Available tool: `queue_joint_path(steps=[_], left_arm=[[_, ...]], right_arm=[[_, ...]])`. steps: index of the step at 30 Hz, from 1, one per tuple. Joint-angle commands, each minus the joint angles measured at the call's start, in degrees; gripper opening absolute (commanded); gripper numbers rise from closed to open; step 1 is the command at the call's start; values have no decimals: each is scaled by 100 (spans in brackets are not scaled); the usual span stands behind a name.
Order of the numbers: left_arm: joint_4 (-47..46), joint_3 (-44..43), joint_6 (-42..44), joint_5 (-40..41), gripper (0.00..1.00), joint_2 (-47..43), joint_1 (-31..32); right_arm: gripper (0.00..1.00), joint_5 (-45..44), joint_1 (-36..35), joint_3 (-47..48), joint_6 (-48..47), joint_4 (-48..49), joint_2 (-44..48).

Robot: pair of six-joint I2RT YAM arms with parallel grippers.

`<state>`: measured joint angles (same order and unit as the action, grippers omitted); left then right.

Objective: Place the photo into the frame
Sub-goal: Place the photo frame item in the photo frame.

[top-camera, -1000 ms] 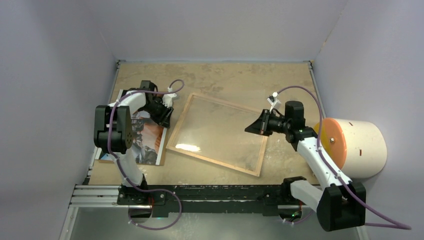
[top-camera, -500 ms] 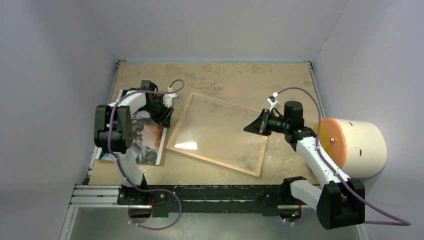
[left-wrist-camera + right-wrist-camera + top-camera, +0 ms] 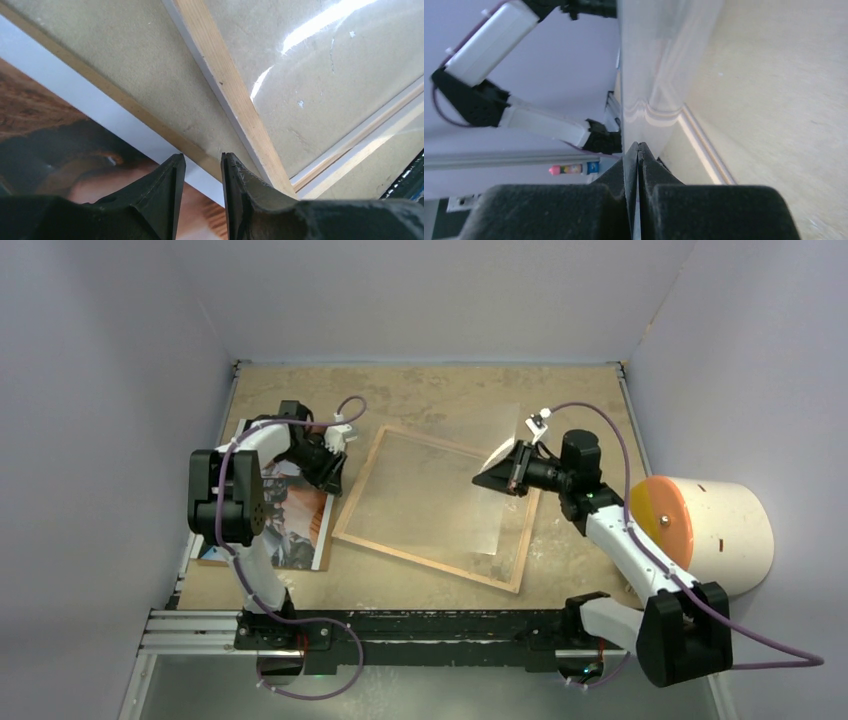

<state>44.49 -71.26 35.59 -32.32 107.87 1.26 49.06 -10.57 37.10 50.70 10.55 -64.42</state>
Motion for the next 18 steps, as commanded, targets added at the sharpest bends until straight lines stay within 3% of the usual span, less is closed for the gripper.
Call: queue_joint_path(steps=[1, 10, 18], left_arm=[[286, -505, -4, -429, 39, -54, -368], [274, -1196, -358, -385, 55, -261, -1101], [13, -1216, -605, -222, 57, -153, -1339]], right_arm=[[0, 13, -578, 921, 548, 508, 179], [0, 80, -890, 2219, 1125, 891, 179], [0, 327, -819, 848, 1841, 2266, 154]])
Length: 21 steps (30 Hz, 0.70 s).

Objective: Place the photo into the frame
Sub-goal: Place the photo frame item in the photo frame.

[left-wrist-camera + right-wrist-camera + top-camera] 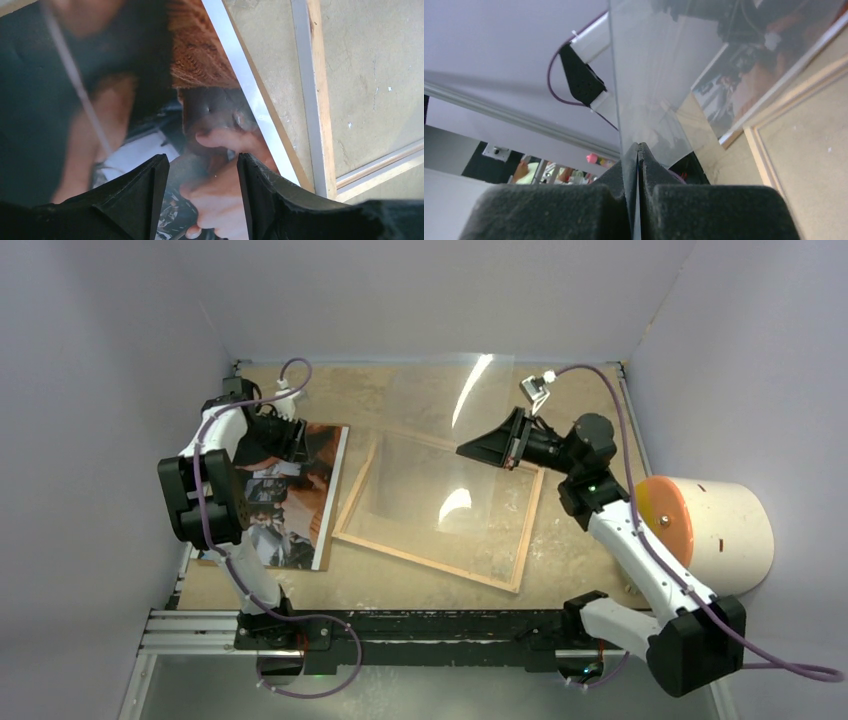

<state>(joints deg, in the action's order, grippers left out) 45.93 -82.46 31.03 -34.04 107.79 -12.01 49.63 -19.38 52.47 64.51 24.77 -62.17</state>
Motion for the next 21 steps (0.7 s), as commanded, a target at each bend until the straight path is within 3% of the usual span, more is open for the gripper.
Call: queue_joint_path(steps=[1, 5, 7, 8, 12, 17, 21], left_arm=[[-163, -50, -159, -54, 57, -136, -12], [-218, 145, -136, -80, 58, -29, -3], [-301, 256, -140, -62, 58, -30, -3], [-330, 298, -136, -53, 58, -28, -3], [-357, 326, -129, -64, 58, -37, -3], [-285, 340, -30, -122, 59, -45, 12], [-267, 415, 64, -120, 59, -45, 82]], right_arm=[[0, 309, 107, -948, 576, 1050, -137], [0, 390, 429, -2258, 2072, 3462, -477], [0, 378, 477, -2239, 2162, 3612, -533], [0, 282, 478, -2121, 2002, 3447, -506], [0, 160, 470, -1541, 648, 1131, -376], [0, -16, 470, -1300, -727, -729, -537], [0, 41, 470, -1426, -1397, -1518, -673]])
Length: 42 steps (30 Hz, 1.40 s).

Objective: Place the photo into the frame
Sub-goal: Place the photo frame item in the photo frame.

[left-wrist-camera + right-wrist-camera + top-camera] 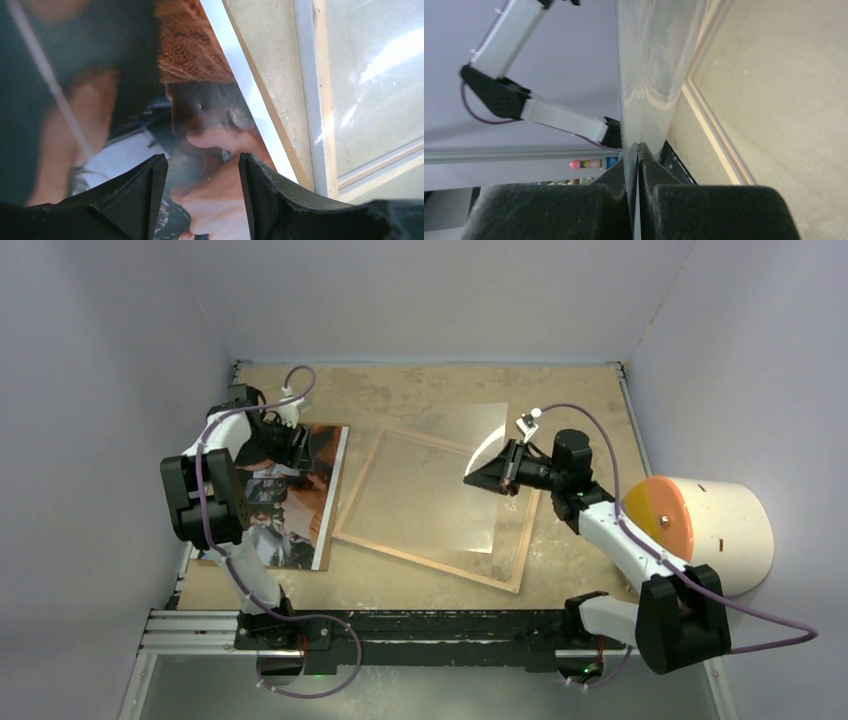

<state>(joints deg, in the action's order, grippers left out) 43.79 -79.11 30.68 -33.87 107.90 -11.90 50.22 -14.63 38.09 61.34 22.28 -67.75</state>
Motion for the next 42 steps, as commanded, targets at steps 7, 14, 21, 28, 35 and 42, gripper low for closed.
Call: queue_joint_path(steps=[7, 14, 21, 28, 35, 42], left_arm=[[-158, 340, 118, -33, 59, -124, 408], [-322, 567, 4, 67, 59, -150, 900], [-411, 589, -20, 82, 63, -31, 1116], [-399, 516, 32, 100, 71, 56, 1129], [-312, 434, 97, 75, 76, 73, 1129], [-244, 372, 144, 46, 78, 92, 1120]], right_arm=[[0, -495, 4, -245, -1574, -1367, -401], [0, -653, 54, -817, -1066, -346, -607], [0, -556, 329, -1147, -832, 180, -852], [0, -466, 555, -1268, -769, 571, -1164], [0, -440, 795, -1400, -737, 757, -1180], [0, -405, 926, -1540, -656, 1018, -1249]])
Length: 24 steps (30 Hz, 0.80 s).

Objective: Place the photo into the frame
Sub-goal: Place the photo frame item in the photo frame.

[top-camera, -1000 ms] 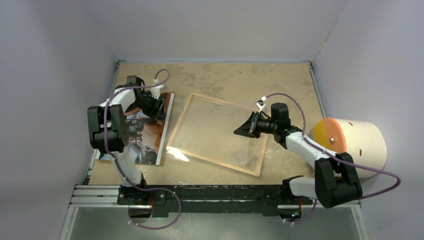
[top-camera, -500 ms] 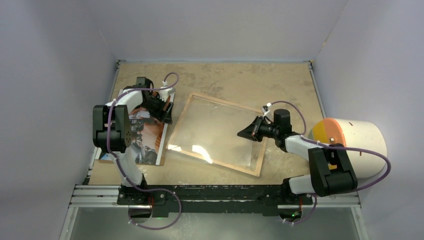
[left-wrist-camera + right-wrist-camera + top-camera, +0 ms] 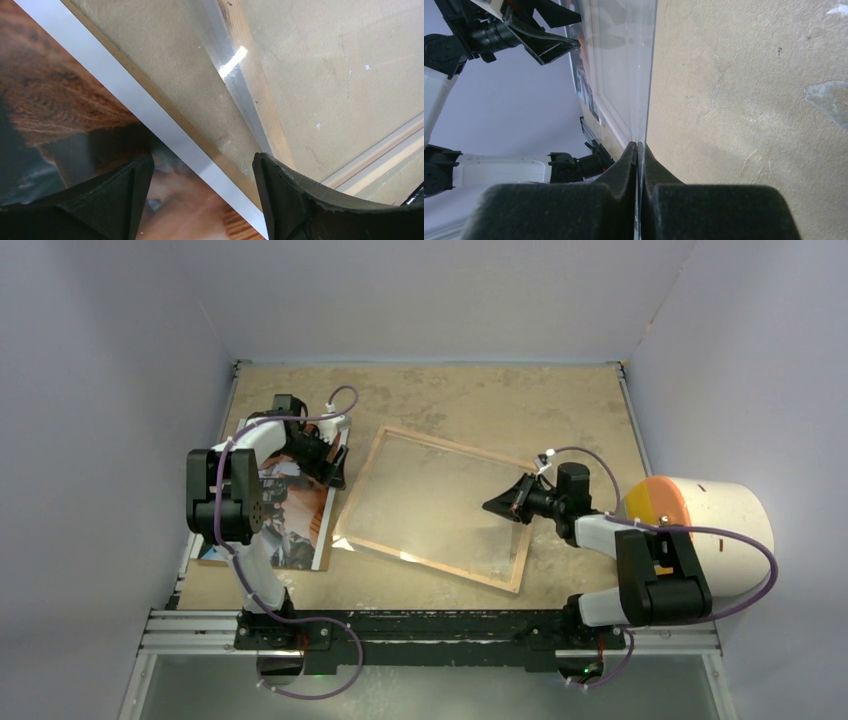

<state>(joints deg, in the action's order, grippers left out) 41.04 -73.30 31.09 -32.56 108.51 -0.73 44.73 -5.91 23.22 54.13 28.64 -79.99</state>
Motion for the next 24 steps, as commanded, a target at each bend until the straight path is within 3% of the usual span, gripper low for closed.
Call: queue_joint_path(steps=[1, 24], left_arm=[[38, -218, 105, -72, 78, 30, 1], [-176, 156, 418, 468, 69, 314, -61]], right_arm=[[0, 135, 74, -69, 71, 406, -26], [0, -178, 156, -196, 146, 855, 298]])
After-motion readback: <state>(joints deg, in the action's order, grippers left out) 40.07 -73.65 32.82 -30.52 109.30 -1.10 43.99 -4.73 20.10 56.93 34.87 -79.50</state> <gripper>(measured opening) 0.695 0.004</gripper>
